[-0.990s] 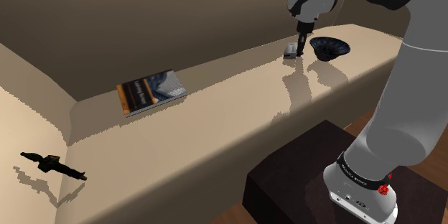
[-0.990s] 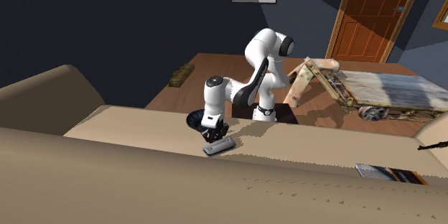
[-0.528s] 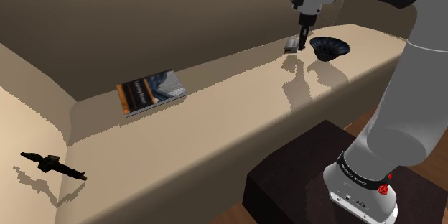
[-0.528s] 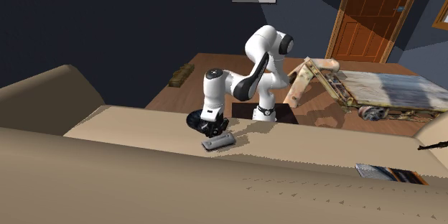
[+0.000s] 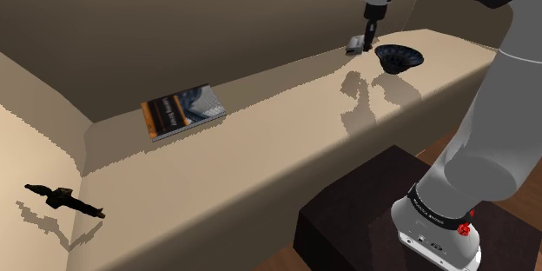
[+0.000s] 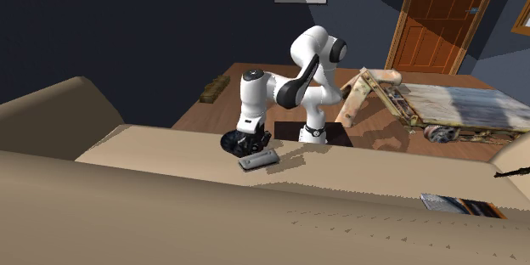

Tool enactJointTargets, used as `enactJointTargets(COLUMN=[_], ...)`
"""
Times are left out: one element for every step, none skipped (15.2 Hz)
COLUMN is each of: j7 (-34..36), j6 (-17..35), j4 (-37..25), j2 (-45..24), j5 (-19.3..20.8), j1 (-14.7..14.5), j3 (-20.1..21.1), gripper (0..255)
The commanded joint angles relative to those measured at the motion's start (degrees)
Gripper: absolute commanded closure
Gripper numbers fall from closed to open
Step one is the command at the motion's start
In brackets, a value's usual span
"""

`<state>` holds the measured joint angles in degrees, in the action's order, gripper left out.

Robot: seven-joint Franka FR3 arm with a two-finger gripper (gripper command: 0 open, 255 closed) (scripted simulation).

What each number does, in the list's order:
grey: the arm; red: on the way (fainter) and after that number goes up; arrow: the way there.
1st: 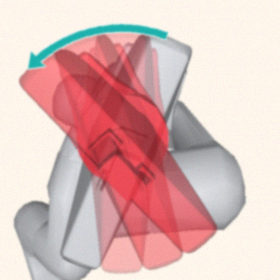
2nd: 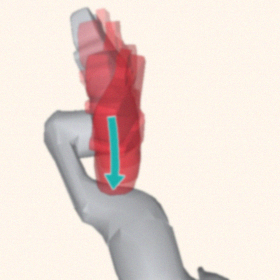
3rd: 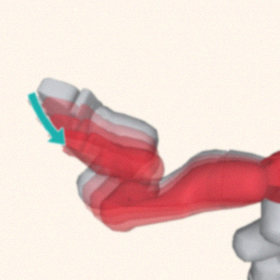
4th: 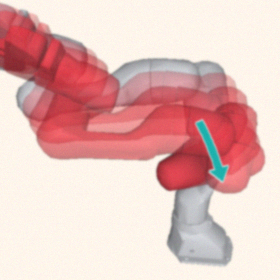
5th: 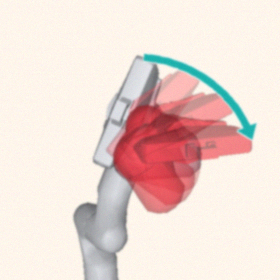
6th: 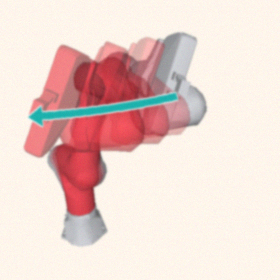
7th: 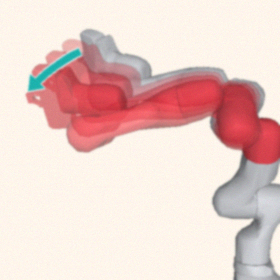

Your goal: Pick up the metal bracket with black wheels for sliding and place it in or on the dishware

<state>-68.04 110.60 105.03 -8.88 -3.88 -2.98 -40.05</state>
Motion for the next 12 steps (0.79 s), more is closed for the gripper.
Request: enactJointTargets(j7=[0.16,0.23,0.3,0.35,0.4,0.43,0.47,0.49,0.51,0.51,0.52,0.51], j6=[-1.44,-2.18,-2.91,-3.65,-4.39,-5.14,-5.88,-6.64,-7.39,-8.15,-8.91,-9.68], j4=[-0.98,-1.58,-2.2,-2.84,-3.48,-4.15,-4.82,-5.52,-6.23,-6.95,-7.7,-8.45], j2=[0.59,0.76,0.92,1.05,1.18,1.29,1.38,1.45,1.52,1.56,1.59,1.6], j5=[0.43,0.55,0.67,0.77,0.87,0.95,1.02,1.08,1.13,1.16,1.19,1.2], j1=[-0.07,-0.09,-0.11,-0.12,-0.13,-0.14,-0.14,-0.13,-0.12,-0.11,-0.09,-0.06], j3=[-0.1,-0.12,-0.15,-0.17,-0.19,-0.21,-0.23,-0.24,-0.26,-0.28,-0.3,-0.32], gripper=[255,255,255,255,255,255,255,255,255,255,255,255])
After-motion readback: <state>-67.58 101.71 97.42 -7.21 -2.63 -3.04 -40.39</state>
